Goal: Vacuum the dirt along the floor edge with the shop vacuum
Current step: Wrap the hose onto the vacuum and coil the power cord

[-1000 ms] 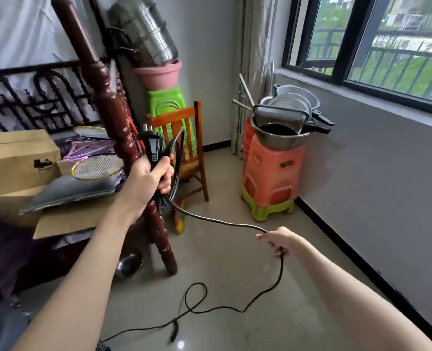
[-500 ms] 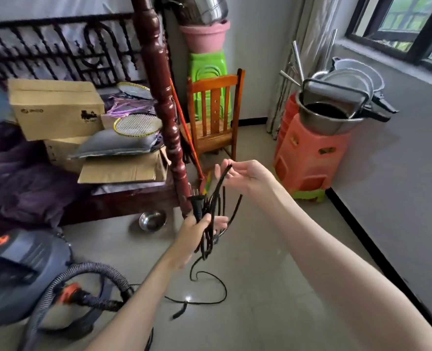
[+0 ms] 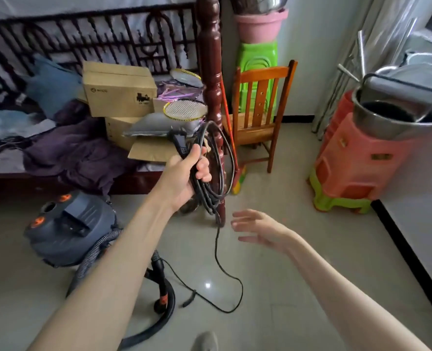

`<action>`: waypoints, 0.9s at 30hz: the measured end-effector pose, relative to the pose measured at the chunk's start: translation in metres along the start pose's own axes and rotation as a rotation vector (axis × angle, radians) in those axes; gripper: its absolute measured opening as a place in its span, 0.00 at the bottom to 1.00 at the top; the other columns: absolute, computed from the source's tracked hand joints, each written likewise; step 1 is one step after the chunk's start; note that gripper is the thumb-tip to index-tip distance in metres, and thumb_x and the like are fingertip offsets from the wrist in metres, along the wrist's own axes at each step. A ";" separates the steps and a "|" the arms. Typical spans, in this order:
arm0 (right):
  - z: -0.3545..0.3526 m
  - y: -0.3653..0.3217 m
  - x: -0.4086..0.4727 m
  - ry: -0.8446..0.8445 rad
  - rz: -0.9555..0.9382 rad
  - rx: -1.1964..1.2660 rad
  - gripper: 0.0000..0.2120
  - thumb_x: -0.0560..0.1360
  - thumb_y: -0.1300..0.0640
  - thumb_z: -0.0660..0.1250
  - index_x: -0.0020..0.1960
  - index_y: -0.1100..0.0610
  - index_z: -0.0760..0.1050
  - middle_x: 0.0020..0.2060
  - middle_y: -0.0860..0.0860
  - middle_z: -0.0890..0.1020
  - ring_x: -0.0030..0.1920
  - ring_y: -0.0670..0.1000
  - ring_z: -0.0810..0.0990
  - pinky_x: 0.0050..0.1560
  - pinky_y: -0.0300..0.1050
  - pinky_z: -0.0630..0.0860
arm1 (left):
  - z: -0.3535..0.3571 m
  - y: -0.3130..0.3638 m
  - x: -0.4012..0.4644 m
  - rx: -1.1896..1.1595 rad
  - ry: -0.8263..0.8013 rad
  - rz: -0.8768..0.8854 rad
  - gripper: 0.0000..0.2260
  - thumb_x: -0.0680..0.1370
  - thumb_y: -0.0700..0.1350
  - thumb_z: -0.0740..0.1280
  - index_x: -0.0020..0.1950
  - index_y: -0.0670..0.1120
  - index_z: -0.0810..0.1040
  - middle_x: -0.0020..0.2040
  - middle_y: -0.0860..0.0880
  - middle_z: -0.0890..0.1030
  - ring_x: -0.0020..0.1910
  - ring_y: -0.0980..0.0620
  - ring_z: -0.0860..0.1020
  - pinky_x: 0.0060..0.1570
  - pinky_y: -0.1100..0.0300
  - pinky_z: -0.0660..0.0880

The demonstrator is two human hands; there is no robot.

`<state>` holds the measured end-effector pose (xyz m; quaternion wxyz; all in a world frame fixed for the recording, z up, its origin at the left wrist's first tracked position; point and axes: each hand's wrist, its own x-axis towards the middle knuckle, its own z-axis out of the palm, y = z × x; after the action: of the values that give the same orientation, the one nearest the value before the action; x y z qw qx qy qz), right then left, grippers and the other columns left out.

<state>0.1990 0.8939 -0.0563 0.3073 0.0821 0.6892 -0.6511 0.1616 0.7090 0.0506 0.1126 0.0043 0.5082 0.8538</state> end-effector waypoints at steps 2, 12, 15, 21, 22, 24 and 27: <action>0.029 0.011 0.018 -0.071 -0.060 -0.257 0.29 0.74 0.56 0.72 0.72 0.53 0.67 0.65 0.47 0.72 0.66 0.47 0.70 0.69 0.45 0.66 | 0.002 0.019 -0.008 -0.017 -0.019 0.021 0.12 0.83 0.43 0.53 0.43 0.42 0.69 0.26 0.52 0.67 0.23 0.57 0.62 0.26 0.66 0.63; 0.056 0.039 0.075 0.127 0.064 -0.997 0.16 0.79 0.51 0.62 0.35 0.56 0.73 0.31 0.49 0.76 0.42 0.51 0.75 0.41 0.38 0.67 | -0.083 0.094 -0.060 -0.068 0.124 0.170 0.11 0.82 0.44 0.53 0.42 0.44 0.69 0.26 0.54 0.67 0.22 0.59 0.62 0.23 0.68 0.62; 0.049 0.026 0.076 0.261 0.187 -1.018 0.22 0.78 0.46 0.63 0.29 0.55 0.71 0.23 0.46 0.74 0.32 0.52 0.76 0.36 0.39 0.69 | -0.128 0.095 -0.070 0.145 0.242 0.205 0.11 0.83 0.41 0.53 0.42 0.43 0.69 0.25 0.53 0.68 0.22 0.58 0.62 0.23 0.67 0.62; 0.084 -0.044 0.088 0.208 0.359 -0.455 0.22 0.78 0.45 0.65 0.30 0.56 0.65 0.14 0.46 0.69 0.16 0.44 0.64 0.19 0.33 0.60 | -0.199 0.044 -0.078 1.018 0.461 0.104 0.19 0.82 0.44 0.59 0.31 0.42 0.72 0.24 0.47 0.72 0.23 0.51 0.67 0.32 0.58 0.64; 0.093 -0.057 0.089 0.119 0.373 -0.161 0.22 0.78 0.47 0.66 0.30 0.55 0.64 0.16 0.47 0.69 0.15 0.43 0.62 0.16 0.32 0.58 | -0.205 0.033 -0.078 1.060 0.495 0.057 0.20 0.82 0.45 0.59 0.29 0.42 0.73 0.23 0.50 0.72 0.23 0.52 0.68 0.33 0.58 0.66; 0.111 -0.084 0.089 -0.036 0.334 0.348 0.20 0.79 0.51 0.65 0.30 0.55 0.67 0.21 0.48 0.70 0.16 0.42 0.63 0.16 0.30 0.60 | -0.211 0.010 -0.079 1.023 0.501 -0.019 0.20 0.82 0.46 0.58 0.32 0.42 0.77 0.26 0.50 0.74 0.25 0.53 0.70 0.33 0.59 0.68; 0.147 -0.118 0.087 -0.177 0.224 0.925 0.14 0.80 0.59 0.59 0.35 0.58 0.67 0.26 0.52 0.72 0.19 0.44 0.68 0.20 0.31 0.68 | -0.209 -0.016 -0.079 0.910 0.384 -0.087 0.17 0.83 0.46 0.55 0.43 0.45 0.81 0.34 0.52 0.79 0.29 0.59 0.74 0.33 0.68 0.69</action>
<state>0.1157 0.7135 0.0026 0.3642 0.2281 0.2857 -0.8565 0.2164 0.5192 -0.0556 0.0394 -0.1256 0.8408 0.5250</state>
